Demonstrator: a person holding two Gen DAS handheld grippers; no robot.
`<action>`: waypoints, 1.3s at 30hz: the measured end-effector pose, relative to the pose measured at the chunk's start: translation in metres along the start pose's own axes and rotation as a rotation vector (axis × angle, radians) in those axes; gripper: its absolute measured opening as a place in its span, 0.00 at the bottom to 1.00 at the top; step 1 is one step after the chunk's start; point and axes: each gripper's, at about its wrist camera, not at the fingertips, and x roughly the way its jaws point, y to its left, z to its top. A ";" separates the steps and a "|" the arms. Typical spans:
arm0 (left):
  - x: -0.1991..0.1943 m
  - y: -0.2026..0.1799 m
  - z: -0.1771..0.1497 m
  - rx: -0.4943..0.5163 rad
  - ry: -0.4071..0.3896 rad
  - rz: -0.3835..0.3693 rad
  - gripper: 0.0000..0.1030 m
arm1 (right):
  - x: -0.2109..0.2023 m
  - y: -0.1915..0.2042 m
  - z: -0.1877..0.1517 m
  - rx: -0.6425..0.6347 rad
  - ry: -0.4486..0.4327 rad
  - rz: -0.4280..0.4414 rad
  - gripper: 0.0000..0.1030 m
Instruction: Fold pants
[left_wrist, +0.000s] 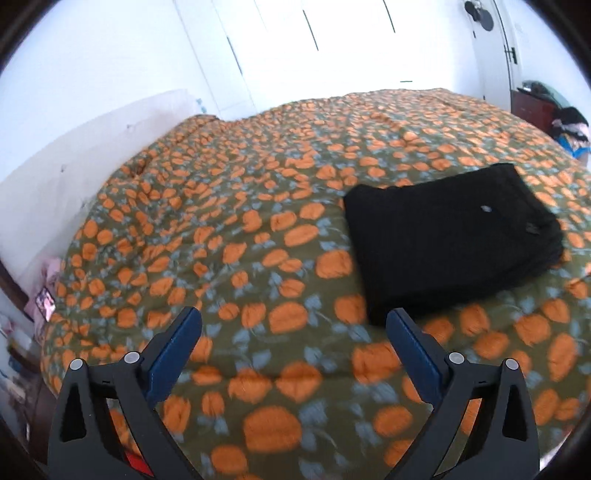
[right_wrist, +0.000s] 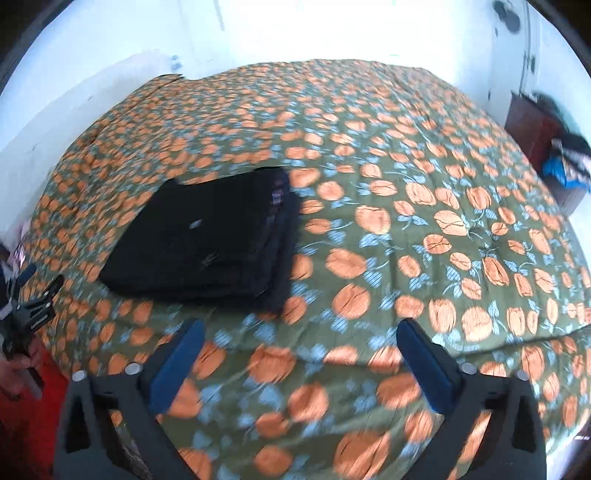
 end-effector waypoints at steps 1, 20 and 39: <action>-0.009 0.000 -0.001 -0.007 0.004 0.002 0.98 | -0.005 0.010 -0.006 -0.017 -0.006 -0.004 1.00; -0.090 -0.013 -0.016 -0.006 0.210 -0.299 0.98 | -0.080 0.114 -0.076 -0.104 0.037 -0.018 1.00; -0.094 -0.020 -0.018 0.016 0.232 -0.314 0.98 | -0.090 0.113 -0.085 -0.072 0.085 -0.082 1.00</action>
